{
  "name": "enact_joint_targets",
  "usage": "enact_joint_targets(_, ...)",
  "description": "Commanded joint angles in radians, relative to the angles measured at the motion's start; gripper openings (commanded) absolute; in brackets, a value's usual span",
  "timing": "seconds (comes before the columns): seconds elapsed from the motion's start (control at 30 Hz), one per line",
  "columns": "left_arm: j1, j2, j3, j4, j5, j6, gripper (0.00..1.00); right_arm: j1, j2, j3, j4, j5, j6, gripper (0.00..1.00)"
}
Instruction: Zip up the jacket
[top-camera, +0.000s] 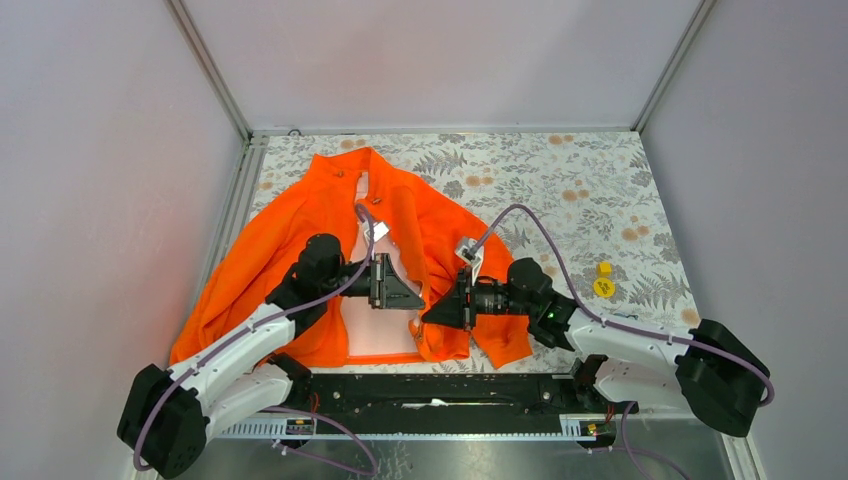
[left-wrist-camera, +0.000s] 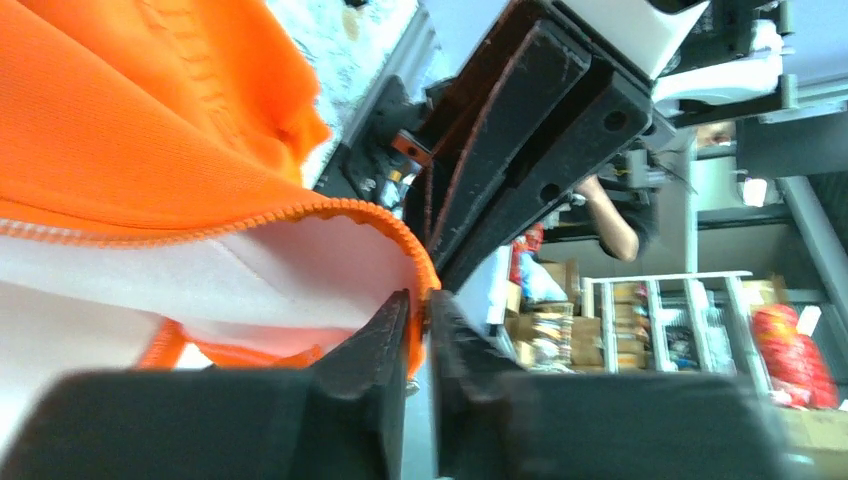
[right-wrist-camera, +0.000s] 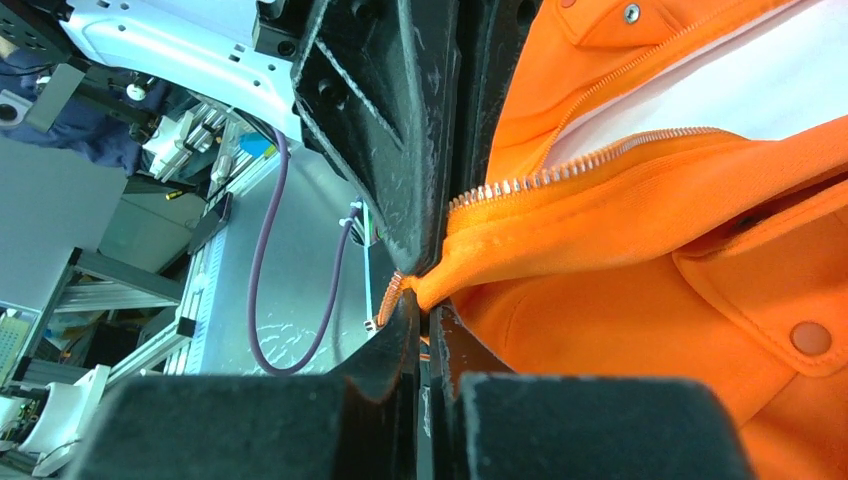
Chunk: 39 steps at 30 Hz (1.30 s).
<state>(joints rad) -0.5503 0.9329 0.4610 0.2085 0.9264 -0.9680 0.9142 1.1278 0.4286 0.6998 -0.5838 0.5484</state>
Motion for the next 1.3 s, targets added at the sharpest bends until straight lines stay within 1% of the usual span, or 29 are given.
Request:
enact_joint_targets(0.0,0.005,-0.006,0.094,-0.202,-0.129,0.16,0.23,-0.004,-0.053,0.049,-0.083,0.009,-0.014,0.0)
enact_joint_targets(0.07,0.002,-0.014,0.105,-0.257,-0.164,0.174,0.35,-0.005,-0.053,0.067,-0.128,0.033,-0.002,0.0)
enact_joint_targets(0.13,-0.013,-0.026,0.1,-0.251,-0.188,0.16,0.43,-0.004,-0.046,0.084,-0.16,0.047,0.009,0.0)
enact_joint_targets(0.2,-0.028,-0.023,0.095,-0.239,-0.211,0.145,0.46,-0.005,-0.04,0.093,-0.173,0.049,0.019,0.0)
enact_joint_targets(0.27,-0.034,-0.007,0.091,-0.236,-0.219,0.139,0.46,-0.004,-0.039,0.093,-0.172,0.058,0.028,0.0)
enact_joint_targets(0.3,-0.037,-0.001,0.088,-0.229,-0.221,0.136,0.45,-0.005,-0.04,0.093,-0.172,0.066,0.032,0.0)
enact_joint_targets(0.4,-0.049,0.005,0.083,-0.212,-0.224,0.117,0.35,-0.004,-0.034,0.101,-0.181,0.079,0.033,0.0)
enact_joint_targets(0.57,-0.052,0.003,0.089,-0.188,-0.238,0.102,0.22,-0.003,-0.01,0.124,-0.197,0.072,0.034,0.0)
enact_joint_targets(0.63,-0.053,0.011,0.086,-0.163,-0.226,0.086,0.12,-0.004,0.002,0.141,-0.213,0.064,0.033,0.0)
enact_joint_targets(0.7,-0.053,0.015,0.079,-0.135,-0.213,0.07,0.0,-0.005,0.012,0.152,-0.216,0.048,0.031,0.0)
enact_joint_targets(0.73,-0.053,0.014,0.076,-0.124,-0.211,0.064,0.0,-0.004,0.016,0.153,-0.215,0.043,0.03,0.0)
enact_joint_targets(0.87,-0.049,-0.004,0.041,-0.02,-0.187,0.0,0.0,-0.004,0.01,0.135,-0.188,0.041,0.028,0.19)
enact_joint_targets(1.0,-0.046,-0.004,0.014,0.065,-0.158,-0.053,0.0,-0.005,0.014,0.11,-0.156,0.074,0.043,0.23)
enact_joint_targets(1.1,-0.045,-0.005,0.009,0.094,-0.152,-0.066,0.0,-0.005,0.024,0.09,-0.092,0.098,0.088,0.31)
enact_joint_targets(1.27,-0.045,-0.009,-0.002,0.132,-0.149,-0.092,0.0,-0.004,0.025,0.045,-0.019,0.15,0.138,0.39)
